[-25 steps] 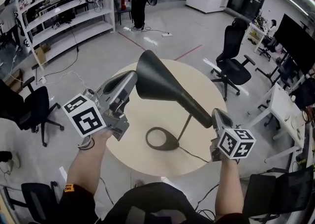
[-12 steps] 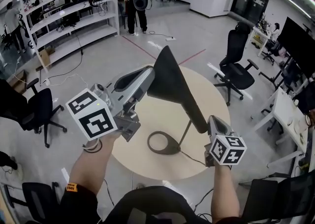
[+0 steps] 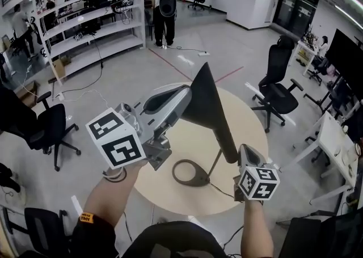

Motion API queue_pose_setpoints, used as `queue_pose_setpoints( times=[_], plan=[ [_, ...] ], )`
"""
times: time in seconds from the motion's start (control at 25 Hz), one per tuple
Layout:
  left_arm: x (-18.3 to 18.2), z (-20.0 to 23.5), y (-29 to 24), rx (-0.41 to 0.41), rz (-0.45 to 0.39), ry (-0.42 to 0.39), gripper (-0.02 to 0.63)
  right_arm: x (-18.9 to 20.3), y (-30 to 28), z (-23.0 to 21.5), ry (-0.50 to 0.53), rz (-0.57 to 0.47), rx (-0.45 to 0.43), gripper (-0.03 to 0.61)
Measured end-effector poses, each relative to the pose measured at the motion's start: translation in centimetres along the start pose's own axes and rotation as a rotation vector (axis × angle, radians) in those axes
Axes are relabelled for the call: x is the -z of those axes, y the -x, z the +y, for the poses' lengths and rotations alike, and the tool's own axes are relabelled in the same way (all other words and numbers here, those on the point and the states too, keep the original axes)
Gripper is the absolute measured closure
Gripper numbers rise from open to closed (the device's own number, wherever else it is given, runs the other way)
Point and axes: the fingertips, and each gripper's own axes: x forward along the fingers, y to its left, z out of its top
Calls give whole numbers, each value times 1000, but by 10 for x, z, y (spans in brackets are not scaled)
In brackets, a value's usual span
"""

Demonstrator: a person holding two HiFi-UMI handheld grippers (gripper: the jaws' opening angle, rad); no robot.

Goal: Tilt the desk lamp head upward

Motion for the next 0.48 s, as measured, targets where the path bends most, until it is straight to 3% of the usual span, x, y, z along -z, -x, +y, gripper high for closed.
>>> queue_pose_setpoints(
  times=[0.48],
  plan=[
    [-3, -6, 1, -13, -6, -9, 560, -2, 5, 3, 34, -19, -10, 565]
  ],
)
